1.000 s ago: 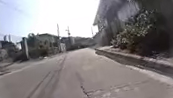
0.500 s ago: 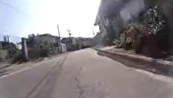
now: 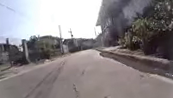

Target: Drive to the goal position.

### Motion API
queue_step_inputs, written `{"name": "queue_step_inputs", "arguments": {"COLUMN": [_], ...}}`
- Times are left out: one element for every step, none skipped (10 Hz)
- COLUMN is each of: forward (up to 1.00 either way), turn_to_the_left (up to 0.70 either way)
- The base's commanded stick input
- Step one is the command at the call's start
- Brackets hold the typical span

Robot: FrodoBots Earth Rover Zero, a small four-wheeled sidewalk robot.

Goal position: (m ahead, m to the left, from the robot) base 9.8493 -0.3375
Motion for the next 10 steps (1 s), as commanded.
{"name": "queue_step_inputs", "arguments": {"forward": [0.85,0.85,0.85,0.85,0.85,0.85,0.85,0.85,0.85,0.85], "turn_to_the_left": [-0.03,-0.18,-0.34,-0.30,-0.15,0.00,0.00,0.00,0.00,0.00]}}
